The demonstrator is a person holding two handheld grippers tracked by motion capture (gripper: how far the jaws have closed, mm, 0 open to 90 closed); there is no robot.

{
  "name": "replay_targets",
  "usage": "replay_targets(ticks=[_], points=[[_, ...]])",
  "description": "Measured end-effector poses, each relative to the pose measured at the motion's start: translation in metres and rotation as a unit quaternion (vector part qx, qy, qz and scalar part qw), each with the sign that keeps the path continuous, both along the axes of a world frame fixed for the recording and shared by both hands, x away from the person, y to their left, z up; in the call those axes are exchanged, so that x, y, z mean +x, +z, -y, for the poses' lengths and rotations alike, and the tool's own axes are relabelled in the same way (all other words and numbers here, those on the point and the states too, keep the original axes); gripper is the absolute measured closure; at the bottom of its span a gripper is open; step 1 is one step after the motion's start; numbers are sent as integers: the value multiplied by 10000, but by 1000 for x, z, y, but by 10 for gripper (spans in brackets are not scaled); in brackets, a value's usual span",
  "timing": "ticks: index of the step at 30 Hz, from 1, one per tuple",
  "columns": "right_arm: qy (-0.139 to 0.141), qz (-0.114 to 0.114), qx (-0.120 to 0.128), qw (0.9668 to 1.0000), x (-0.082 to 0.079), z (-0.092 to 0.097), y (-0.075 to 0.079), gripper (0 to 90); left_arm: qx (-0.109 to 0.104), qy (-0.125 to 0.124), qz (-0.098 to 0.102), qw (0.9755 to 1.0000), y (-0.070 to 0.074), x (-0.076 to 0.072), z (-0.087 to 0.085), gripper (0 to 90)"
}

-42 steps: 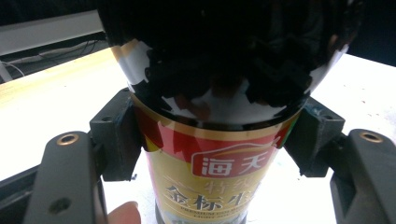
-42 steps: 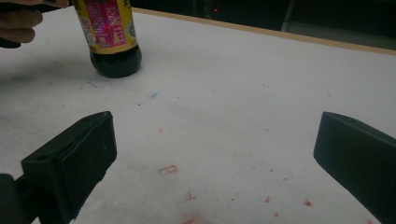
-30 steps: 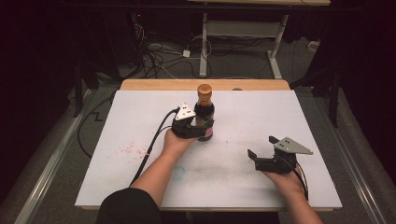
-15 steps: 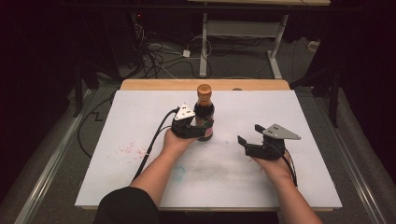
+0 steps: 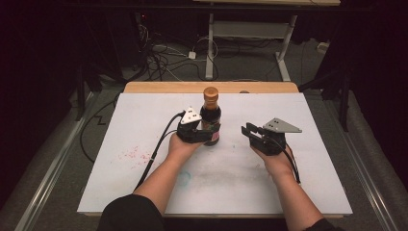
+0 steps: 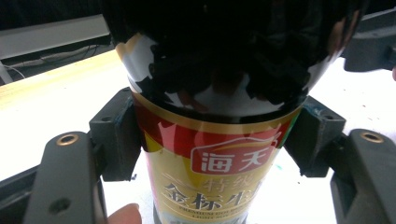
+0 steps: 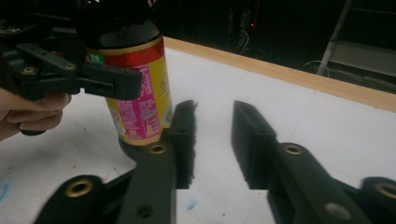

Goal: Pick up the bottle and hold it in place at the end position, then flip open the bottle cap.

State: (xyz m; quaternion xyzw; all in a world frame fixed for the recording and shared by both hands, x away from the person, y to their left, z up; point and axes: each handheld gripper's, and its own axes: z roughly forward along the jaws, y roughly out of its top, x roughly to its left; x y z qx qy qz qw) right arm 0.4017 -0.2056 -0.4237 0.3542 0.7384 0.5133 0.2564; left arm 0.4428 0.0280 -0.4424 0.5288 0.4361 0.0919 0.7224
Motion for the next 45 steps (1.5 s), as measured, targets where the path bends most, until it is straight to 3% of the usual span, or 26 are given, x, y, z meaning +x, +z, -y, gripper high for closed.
replay_targets(ticks=[7, 13, 14, 16, 17, 18, 23, 24, 26, 27, 28, 29, 30, 32, 33, 34, 35, 36, 38, 39, 42, 43, 45], points=[[-37, 13, 8, 10000, 8, -5, 5, 900, 14, 2, -6, 10000, 0, 0, 0, 282], [25, 100, -51, 9999, 13, -15, 12, 900, -5, 5, -4, 10000, 0, 0, 0, 282], [49, 102, -49, 9999, 14, -17, 14, 900, 296, -54, 21, 9995, -2, 0, -4, 282], [87, 106, -52, 9999, 14, -21, 18, 900, 321, -62, 22, 9995, -2, 0, -4, 282], [87, 106, -52, 9999, 14, -21, 18, 900, 321, -62, 22, 9995, -2, 0, -4, 282], [135, 148, -76, 9998, 15, -24, 21, 900, 0, 11, -7, 10000, 0, 0, 0, 282], [151, 162, -91, 9997, 15, -29, 30, 900, 4, 11, -12, 10000, 0, 0, 0, 282], [160, 157, -101, 9997, 15, -32, 34, 900, 319, -58, 5, 9995, -2, 0, -4, 282], [164, 155, -104, 9997, 15, -34, 35, 900, 320, -59, 5, 9995, -2, -1, -4, 282], [182, 175, -119, 9996, 15, -35, 37, 900, 319, -60, 2, 9995, -2, -1, -4, 283], [194, 164, -124, 9996, 15, -36, 38, 900, 43, 0, -32, 10000, 0, -1, 0, 283], [199, 166, -108, 9996, 16, -38, 40, 900, 297, -58, -8, 9995, -2, 0, -4, 283], [209, 173, -111, 9996, 16, -39, 41, 900, 36, -4, -31, 10000, 0, -1, -1, 283], [218, 175, -113, 9995, 18, -42, 45, 900, -27, 12, -25, 10000, 0, 0, 0, 284], [218, 175, -113, 9995, 18, -42, 45, 900, -27, 12, -25, 10000, 0, 0, 0, 284], [215, 174, -152, 9995, 19, -44, 46, 900, 281, -55, 4, 9996, -2, 0, -4, 284], [224, 182, -172, 9994, 20, -44, 48, 900, -9, 14, -14, 10000, 0, 0, 0, 284], [223, 181, -162, 9995, 21, -45, 49, 900, -21, 9, -21, 10000, 0, 0, 0, 285], [236, 180, -182, 9994, 22, -47, 51, 900, 5, 12, -32, 10000, 0, -1, 0, 284], [236, 180, -182, 9994, 22, -47, 51, 900, 306, -50, 1, 9995, -2, -1, -4, 284], [264, 218, -208, 9992, 22, -52, 57, 900, 325, -37, 4, 9995, -2, -1, -4, 285], [278, 223, -205, 9992, 21, -53, 60, 900, 21, 40, -29, 10000, 0, -1, 1, 285], [285, 233, -200, 9991, 21, -54, 62, 900, -21, 44, -22, 10000, 0, -1, 1, 285]])
